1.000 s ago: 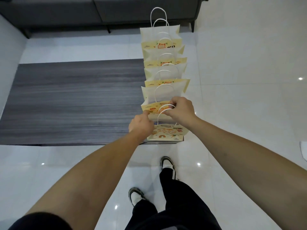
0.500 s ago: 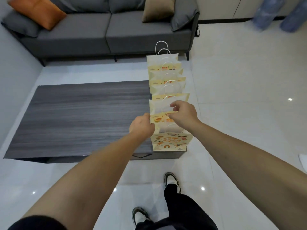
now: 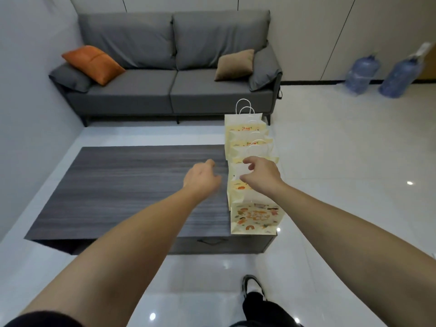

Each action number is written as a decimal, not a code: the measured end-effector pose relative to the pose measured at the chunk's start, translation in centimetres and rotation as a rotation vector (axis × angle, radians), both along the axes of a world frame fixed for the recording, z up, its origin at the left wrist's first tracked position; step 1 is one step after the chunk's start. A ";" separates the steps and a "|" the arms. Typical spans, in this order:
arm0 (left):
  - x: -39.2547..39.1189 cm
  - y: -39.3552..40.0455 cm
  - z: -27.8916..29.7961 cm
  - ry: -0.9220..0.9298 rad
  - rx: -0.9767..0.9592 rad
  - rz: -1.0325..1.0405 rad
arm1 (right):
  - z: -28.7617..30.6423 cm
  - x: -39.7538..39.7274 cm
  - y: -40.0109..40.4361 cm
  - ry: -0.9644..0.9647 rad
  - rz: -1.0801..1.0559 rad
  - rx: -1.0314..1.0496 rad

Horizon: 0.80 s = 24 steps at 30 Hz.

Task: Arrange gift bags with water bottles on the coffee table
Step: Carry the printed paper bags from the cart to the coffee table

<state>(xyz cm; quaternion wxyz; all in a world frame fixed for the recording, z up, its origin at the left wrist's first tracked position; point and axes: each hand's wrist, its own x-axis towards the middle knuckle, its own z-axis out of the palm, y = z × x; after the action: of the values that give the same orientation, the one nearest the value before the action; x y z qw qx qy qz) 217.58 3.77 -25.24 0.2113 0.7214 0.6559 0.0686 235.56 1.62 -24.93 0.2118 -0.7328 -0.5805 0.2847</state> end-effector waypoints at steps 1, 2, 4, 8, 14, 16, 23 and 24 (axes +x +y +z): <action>-0.6 -0.1 0.4 0.006 0.012 -0.002 | 0.3 -0.7 0.0 -0.005 0.011 0.009; -1.3 -0.3 0.8 0.010 0.024 -0.001 | 0.5 -1.4 0.1 -0.012 0.026 0.020; -2.7 -0.5 1.7 0.013 0.046 0.015 | 1.0 -3.0 0.5 -0.024 0.061 0.038; -5.8 -0.1 3.2 -0.015 0.083 0.081 | 1.6 -6.2 1.9 -0.049 0.154 0.046; -10.6 0.5 4.3 -0.025 0.132 0.268 | 2.3 -11.8 5.8 -0.051 0.348 0.053; -12.5 0.5 4.6 -0.007 0.145 0.345 | 2.5 -14.0 7.3 -0.039 0.444 0.058; -18.7 -3.1 4.7 0.053 0.091 0.709 | 3.1 -22.3 9.5 -0.015 0.825 0.064; -19.4 -4.1 4.7 0.060 0.092 0.762 | 3.0 -23.4 9.2 -0.010 0.883 0.055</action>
<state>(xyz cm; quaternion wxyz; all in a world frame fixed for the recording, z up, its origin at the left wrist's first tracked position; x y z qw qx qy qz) 198.15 -0.36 -20.55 0.1186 0.4362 0.8792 0.1506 212.11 10.86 -21.91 0.0865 -0.4099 -0.8465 0.3286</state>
